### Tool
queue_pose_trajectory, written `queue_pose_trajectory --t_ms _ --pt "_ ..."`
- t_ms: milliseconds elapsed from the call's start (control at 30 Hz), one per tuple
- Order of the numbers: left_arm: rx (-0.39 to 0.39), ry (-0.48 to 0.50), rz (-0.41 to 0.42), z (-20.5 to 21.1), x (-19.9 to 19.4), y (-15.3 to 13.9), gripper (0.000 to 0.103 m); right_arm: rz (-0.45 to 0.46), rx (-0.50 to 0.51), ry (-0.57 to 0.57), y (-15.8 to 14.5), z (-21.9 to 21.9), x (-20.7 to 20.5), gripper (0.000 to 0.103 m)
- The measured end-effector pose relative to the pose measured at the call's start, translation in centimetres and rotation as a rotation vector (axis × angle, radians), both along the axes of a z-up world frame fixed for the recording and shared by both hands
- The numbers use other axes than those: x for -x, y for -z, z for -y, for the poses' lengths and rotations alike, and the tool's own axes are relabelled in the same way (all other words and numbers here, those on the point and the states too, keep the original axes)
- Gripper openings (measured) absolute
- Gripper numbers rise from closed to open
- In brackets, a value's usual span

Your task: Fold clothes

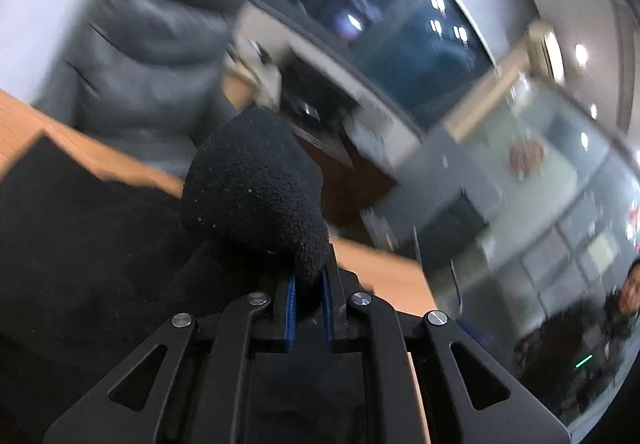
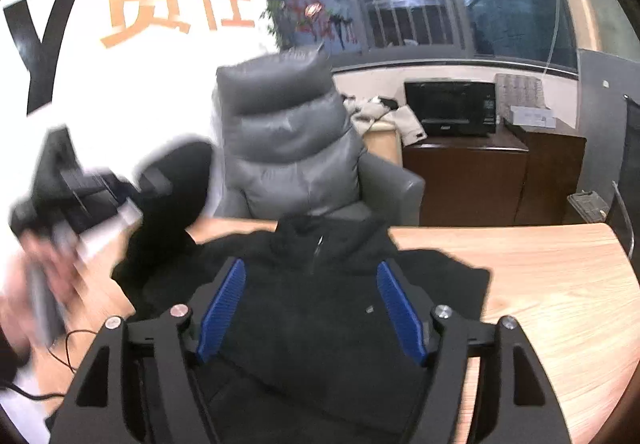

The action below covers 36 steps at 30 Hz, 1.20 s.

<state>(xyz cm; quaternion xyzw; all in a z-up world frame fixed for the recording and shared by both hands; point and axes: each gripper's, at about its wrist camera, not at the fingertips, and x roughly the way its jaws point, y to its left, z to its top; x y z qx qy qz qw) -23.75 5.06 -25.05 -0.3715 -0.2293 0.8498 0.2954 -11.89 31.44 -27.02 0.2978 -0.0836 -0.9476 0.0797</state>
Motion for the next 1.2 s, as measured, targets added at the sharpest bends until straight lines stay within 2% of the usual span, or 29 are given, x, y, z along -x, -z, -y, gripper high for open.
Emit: queue_pose_trajectory --t_ms 67,100,133,200,233,267,333,433,467,533,600,633,700,733,767,800,833,933,1000,1067,1100,1167,1200 --pt "0.042 0.035 0.031 -4.4 -2.0 2.2 0.01 -0.007 0.024 0.016 -0.9 -1.8 -0.7 0.081" --pt "0.075 0.048 0.051 -6.3 -2.4 3.3 0.013 -0.01 0.036 0.023 -1.4 -2.8 -1.1 0.084" --pt "0.106 0.061 0.071 -8.0 -2.9 4.5 0.023 -0.014 0.048 0.031 -1.8 -3.7 -1.5 0.09" --pt "0.153 0.097 0.099 -10.3 -4.4 6.1 0.036 -0.021 0.072 0.047 -2.7 -5.5 -2.2 0.091" --pt "0.162 0.108 0.096 -11.6 -5.4 5.8 0.047 -0.014 0.079 0.051 -2.8 -6.2 -2.4 0.092" --pt "0.168 0.118 0.09 -12.5 -6.4 5.4 0.053 0.013 0.079 0.051 -2.3 -6.7 -2.1 0.092" --pt "0.16 0.118 0.059 -11.0 -7.8 4.4 0.077 0.061 0.102 0.044 -1.1 -7.2 -1.5 0.092" --pt "0.213 0.05 -0.022 -5.6 -8.7 2.9 0.098 0.112 0.135 0.014 1.0 -6.6 -0.5 0.094" --pt "0.237 0.024 -0.05 -3.7 -9.1 2.4 0.101 0.133 0.139 0.005 2.0 -6.1 0.1 0.094" --pt "0.307 -0.03 -0.054 0.0 -8.6 2.6 0.102 0.189 0.162 -0.024 4.1 -5.1 1.5 0.094" --pt "0.348 -0.086 0.006 3.7 -7.0 4.1 0.102 0.239 0.185 -0.042 6.4 -4.3 2.8 0.093" --pt "0.356 -0.115 0.045 5.6 -6.2 5.0 0.102 0.257 0.189 -0.043 7.3 -4.0 3.4 0.088" --pt "0.359 -0.154 0.103 9.0 -5.1 7.1 0.102 0.327 0.199 -0.024 9.6 -3.6 4.8 0.059" --pt "0.363 -0.161 0.114 10.2 -4.8 8.0 0.102 0.371 0.209 -0.012 10.6 -3.6 5.5 0.03" --pt "0.369 -0.161 0.124 11.1 -4.3 8.9 0.102 0.397 0.216 0.0 11.3 -3.6 5.9 0.018" --pt "0.371 -0.16 0.131 12.0 -3.8 9.8 0.102 0.393 0.217 0.011 11.4 -3.6 5.9 0.015" --pt "0.364 -0.162 0.137 12.7 -3.2 10.6 0.102 0.371 0.214 0.016 10.8 -3.5 5.8 0.006" --pt "0.37 -0.171 0.122 13.9 -2.1 11.7 0.102 0.224 0.187 0.009 6.4 -3.1 4.5 0.005" --pt "0.395 -0.175 0.104 13.9 -1.7 12.2 0.101 0.218 0.175 0.029 5.8 -3.8 4.2 0.005" --pt "0.396 -0.184 0.121 14.9 -2.1 12.5 0.095 0.212 0.164 0.049 5.2 -4.5 3.8 0.005" --pt "0.402 -0.183 0.119 15.1 -2.1 12.5 0.092 0.242 0.147 0.053 5.8 -4.6 3.9 0.005" --pt "0.428 -0.162 0.103 15.2 -2.3 12.6 0.088 0.392 0.071 0.036 9.9 -4.1 4.3 0.006" --pt "0.434 -0.15 0.1 15.3 -2.3 12.6 0.086 0.413 0.025 0.022 11.0 -3.4 4.0 0.006"
